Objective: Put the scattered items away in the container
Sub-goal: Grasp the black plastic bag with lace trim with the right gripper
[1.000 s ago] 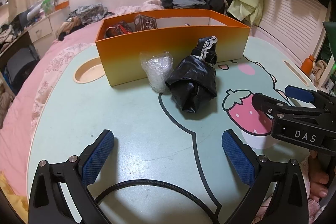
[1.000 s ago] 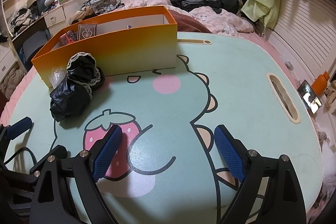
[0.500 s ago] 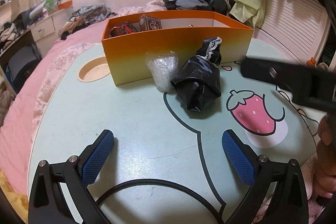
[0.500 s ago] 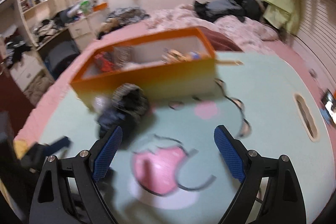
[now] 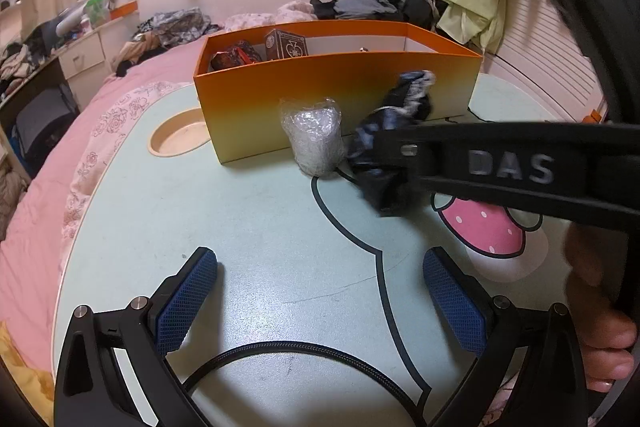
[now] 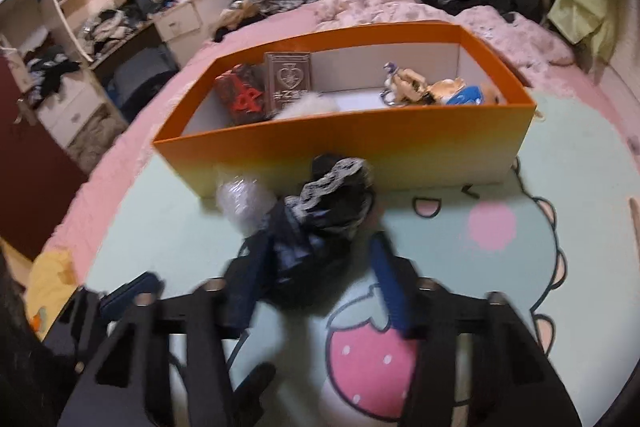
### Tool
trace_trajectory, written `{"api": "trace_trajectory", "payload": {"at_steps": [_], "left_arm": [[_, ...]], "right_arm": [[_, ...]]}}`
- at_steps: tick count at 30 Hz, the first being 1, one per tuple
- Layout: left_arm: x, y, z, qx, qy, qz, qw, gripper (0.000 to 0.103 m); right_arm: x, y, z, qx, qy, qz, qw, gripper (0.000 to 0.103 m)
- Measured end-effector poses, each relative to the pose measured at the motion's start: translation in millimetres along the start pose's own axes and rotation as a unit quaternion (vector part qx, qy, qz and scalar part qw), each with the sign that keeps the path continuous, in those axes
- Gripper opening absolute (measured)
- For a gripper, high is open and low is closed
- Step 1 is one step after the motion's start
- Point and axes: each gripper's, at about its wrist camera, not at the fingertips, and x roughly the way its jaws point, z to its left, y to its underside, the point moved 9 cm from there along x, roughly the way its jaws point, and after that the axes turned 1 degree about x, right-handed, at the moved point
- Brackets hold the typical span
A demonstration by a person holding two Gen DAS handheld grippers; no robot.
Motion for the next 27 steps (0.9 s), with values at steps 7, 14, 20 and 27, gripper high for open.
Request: {"api": "trace_trajectory", "payload": {"at_steps": [7,14,20,27], "left_arm": [[0.0,0.4,0.0,0.0,0.0,0.0,1.0,0.103],[-0.5,-0.2,2.4,-0.002,-0.001,0.001,1.0,0.103],[-1.3,-10.0,5.5,-0.023,0.03,0.006,0.9993,0.103],[1.7,-32.3,12.4,-0.04,0.036,0.011,0.9985,0.103]], "right_arm": [[-23.5,7.4,-16.4,-0.001,0.006,-0.028,1.0,0.027],[-64.2,5.1,-49.5,0.033,0.003,-0.078,0.996,0.027],[-80.2,-3.7,-68.5,0.04,0.026,-0.1,0.994,0.027],[-76.5,-1.7,-74.5,0.052,0.022,-0.092,0.994,0.027]]}}
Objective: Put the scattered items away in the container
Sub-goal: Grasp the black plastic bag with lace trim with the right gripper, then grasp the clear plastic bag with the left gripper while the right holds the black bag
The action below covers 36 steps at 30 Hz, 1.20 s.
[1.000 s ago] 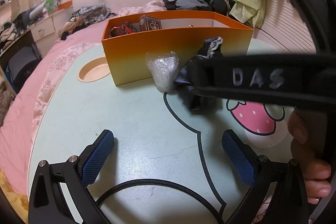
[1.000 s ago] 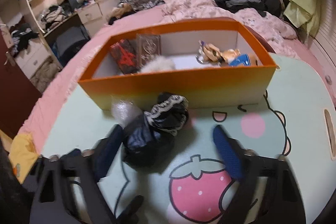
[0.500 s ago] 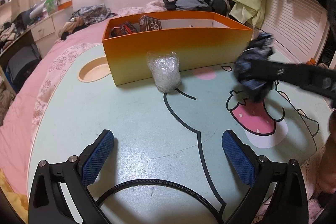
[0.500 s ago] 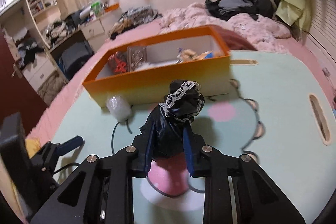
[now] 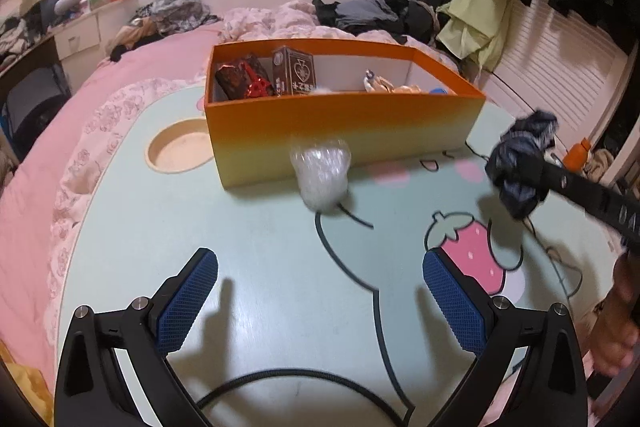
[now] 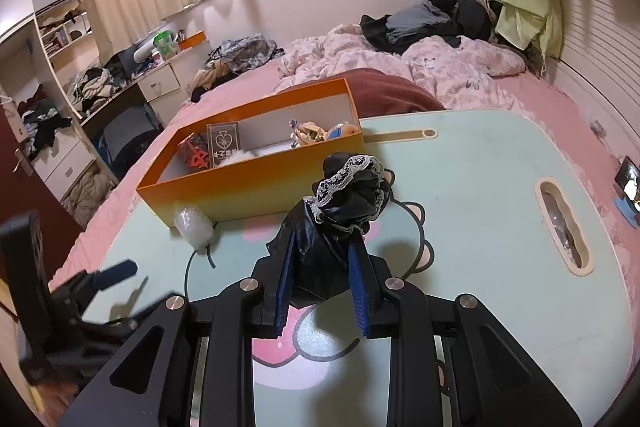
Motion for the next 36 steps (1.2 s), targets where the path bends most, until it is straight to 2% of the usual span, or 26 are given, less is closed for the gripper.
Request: {"api": "trace_trajectory", "payload": {"at_steps": [6,27,29,36], "left_arm": [[9.1,-5.4,2.2,-0.01,-0.002,0.015,0.9998,0.102],[14.1,-15.0,1.4,-0.014,0.008,0.006,0.9998,0.101],[18.1,-20.7,0.8,-0.014,0.003,0.008,0.9999,0.091],[34.2,-38.3,-1.7,0.008,-0.033,0.02,0.9992,0.067]], "right_arm": [[2.1,4.1,0.3,0.001,-0.001,0.006,1.0,0.027],[3.3,6.7,-4.7,0.008,0.003,0.007,1.0,0.027],[3.4,6.4,-4.6,0.008,0.002,0.006,1.0,0.027],[1.4,6.2,-5.5,0.005,0.002,0.006,1.0,0.027]]}}
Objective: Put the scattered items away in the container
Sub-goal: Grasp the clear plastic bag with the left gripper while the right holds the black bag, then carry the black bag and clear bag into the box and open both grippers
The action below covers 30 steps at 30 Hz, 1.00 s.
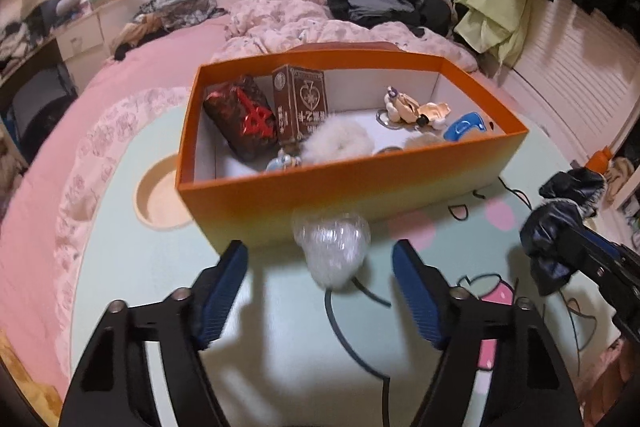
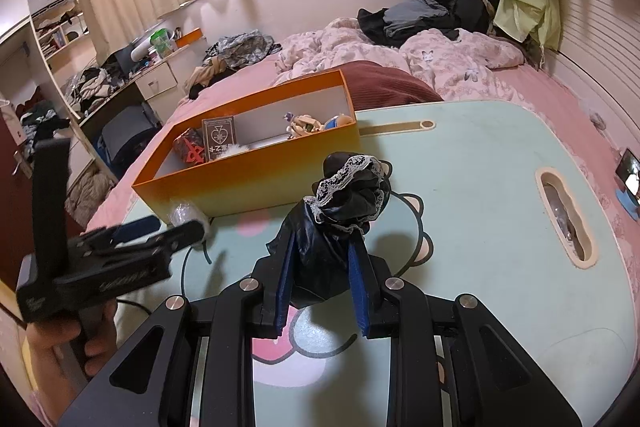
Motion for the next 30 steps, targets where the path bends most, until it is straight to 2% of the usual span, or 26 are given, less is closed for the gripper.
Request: {"api": "trace_trajectory", "payload": {"at_steps": [3,4,5,9,17,24,30], "left_arm": [[4.8,0.7,-5.2,0.005,0.006,0.008,0.9999,0.052],[6.7,2.2,-6.6,0.006,0.01,0.012,0.9999,0.038],[8.7,3.9,-7.7,0.007,0.014,0.014,0.9998,0.028],[5.2,6.3,-7.7,0.013,0.017,-0.003,0.9998,0.028],[-28.5,3.5,-0.5,-0.01,0.06,-0.035,0.9975,0.027],[-63.3,-26.6,2.1,-0.008,0.074,-0.081,0.994,0.027],[-65.3,-61.2,-0.5,0.011,0.062,-0.096,0.9933,0.027]], "right_arm": [[0.4,0.4,-0.5,0.001,-0.002,0.002,1.0,0.027],[0.8,0.4,-0.4,0.001,-0.002,0.002,1.0,0.027],[1.3,0.0,-0.3,0.001,-0.002,0.003,1.0,0.027],[2.2,1.2,0.4,0.001,-0.002,0.005,1.0,0.027],[2.5,1.1,0.4,0.0,-0.003,0.005,1.0,0.027],[-0.4,-11.4,9.1,-0.007,-0.011,-0.006,1.0,0.027],[-4.3,-47.9,24.7,-0.034,-0.009,-0.034,0.999,0.027]]}}
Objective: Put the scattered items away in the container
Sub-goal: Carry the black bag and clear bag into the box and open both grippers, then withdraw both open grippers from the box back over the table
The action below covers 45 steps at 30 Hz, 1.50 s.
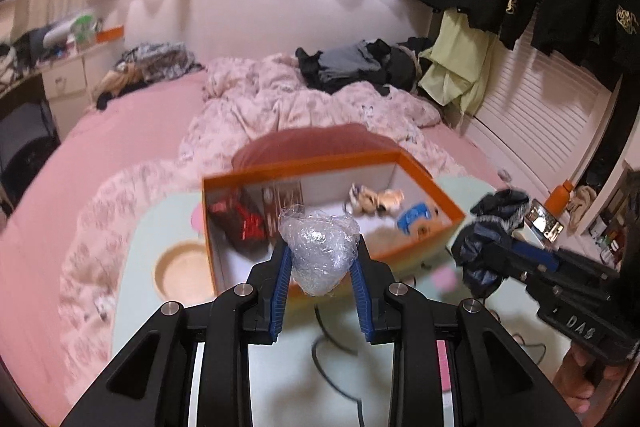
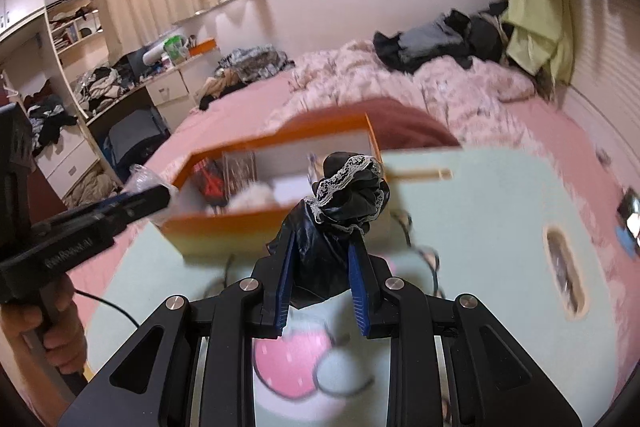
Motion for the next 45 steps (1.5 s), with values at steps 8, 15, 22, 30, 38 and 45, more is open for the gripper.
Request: {"api": "trace_trajectory", "payload": {"at_steps": [8,15,22,30,38,45], "left_arm": [[37.0,-22.2,3.6,-0.006,-0.003,0.022,0.9997,0.027],[65.9,-21.5,13.8,-0.044,0.001,0.053,0.9977,0.042],[64.2,3.5,15.7,-0.039,-0.003,0.059,0.9975,0.049],[68.8,18.6,23.4,-0.042,-0.012,0.071,0.9965,0.054],[69.7,20.1,22.9,-0.028,-0.027,0.07,0.9968,0.055],[57.5,36.1,6.0,0.007,-0.038,0.076,0.9963,0.059]], "right_arm": [[38.7,-55.8,-8.9,0.018,0.002,0.007,1.0,0.027],[89.4,-63.5,3.4,0.02,-0.032,0.064,0.997,0.032],[110.0,-38.5,7.7,-0.016,-0.004,0.103,0.995,0.04],[109.1,-28.7,-2.6,-0.032,0.037,0.103,0.993,0.062],[95.2,-5.0,5.6,-0.044,0.04,0.141,0.988,0.062],[76.8,11.2,9.0,-0.042,0.035,0.136,0.989,0.062]]}}
